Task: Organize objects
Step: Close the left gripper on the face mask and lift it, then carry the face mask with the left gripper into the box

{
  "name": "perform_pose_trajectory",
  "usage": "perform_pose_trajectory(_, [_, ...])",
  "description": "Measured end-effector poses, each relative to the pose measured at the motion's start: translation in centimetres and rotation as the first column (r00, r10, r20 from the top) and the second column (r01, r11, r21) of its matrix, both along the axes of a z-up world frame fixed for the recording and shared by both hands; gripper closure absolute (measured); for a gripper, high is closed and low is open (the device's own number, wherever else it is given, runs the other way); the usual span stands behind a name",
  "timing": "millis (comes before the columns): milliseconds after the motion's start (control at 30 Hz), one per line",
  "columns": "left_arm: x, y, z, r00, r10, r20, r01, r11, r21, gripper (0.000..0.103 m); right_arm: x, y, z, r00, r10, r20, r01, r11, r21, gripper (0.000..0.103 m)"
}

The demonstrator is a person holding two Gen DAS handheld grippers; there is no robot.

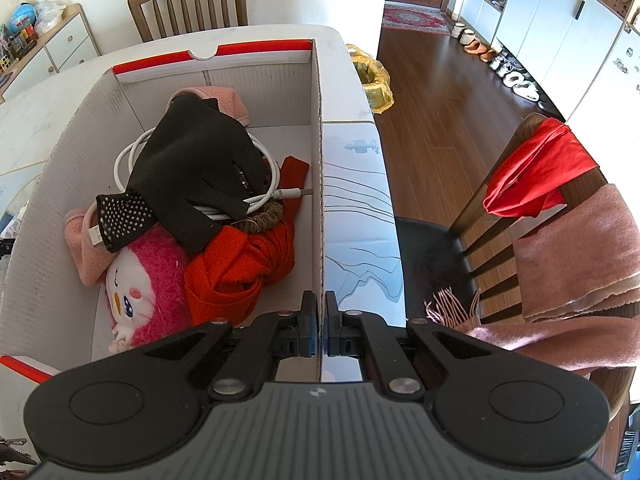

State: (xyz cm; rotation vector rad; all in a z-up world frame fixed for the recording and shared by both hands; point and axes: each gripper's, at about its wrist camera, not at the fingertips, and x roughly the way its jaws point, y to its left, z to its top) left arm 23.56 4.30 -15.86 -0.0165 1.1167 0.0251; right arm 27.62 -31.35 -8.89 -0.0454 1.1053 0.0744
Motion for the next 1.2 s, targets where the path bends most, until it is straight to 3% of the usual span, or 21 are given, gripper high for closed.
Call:
perform_pose_trajectory(300, [-1.1,-2.2,4.6,0.996,-0.036,0.078,0.037,0.999,-0.015,0.096,0.0,0.0,0.0,1.000,-0.001,0.000,0.001,1.000,0.001,0.100])
perform_pose_trajectory(533, [-2.0,-5.9,9.5,0.978,-0.136,0.157,0.149,0.986,-0.076,0.096,0.0,0.0,0.1,1.000,-0.002,0.001,0.002,1.000,0.003,0.100])
perform_pose_trajectory(733, [-2.2,-10.4,12.0,0.946,-0.258,0.199,0.278,0.957,-0.083,0.096,0.1,0.1,0.1,1.000,-0.002,0.002,0.002,1.000,0.003,0.100])
perform_pose_trajectory(1067, [-1.8,-17.3,11.9,0.877,-0.435,0.204,0.450,0.892,-0.034,0.096,0.1,0.2,0.2,1.000,-0.003,0.005,0.003,1.000,0.005,0.100])
perform_pose_trajectory(1200, [-0.8,-19.3,11.1,0.870,-0.458,0.184,0.468,0.883,-0.015,0.096,0.2,0.2,0.3,1.000,-0.004,0.006,0.004,1.000,0.007,0.100])
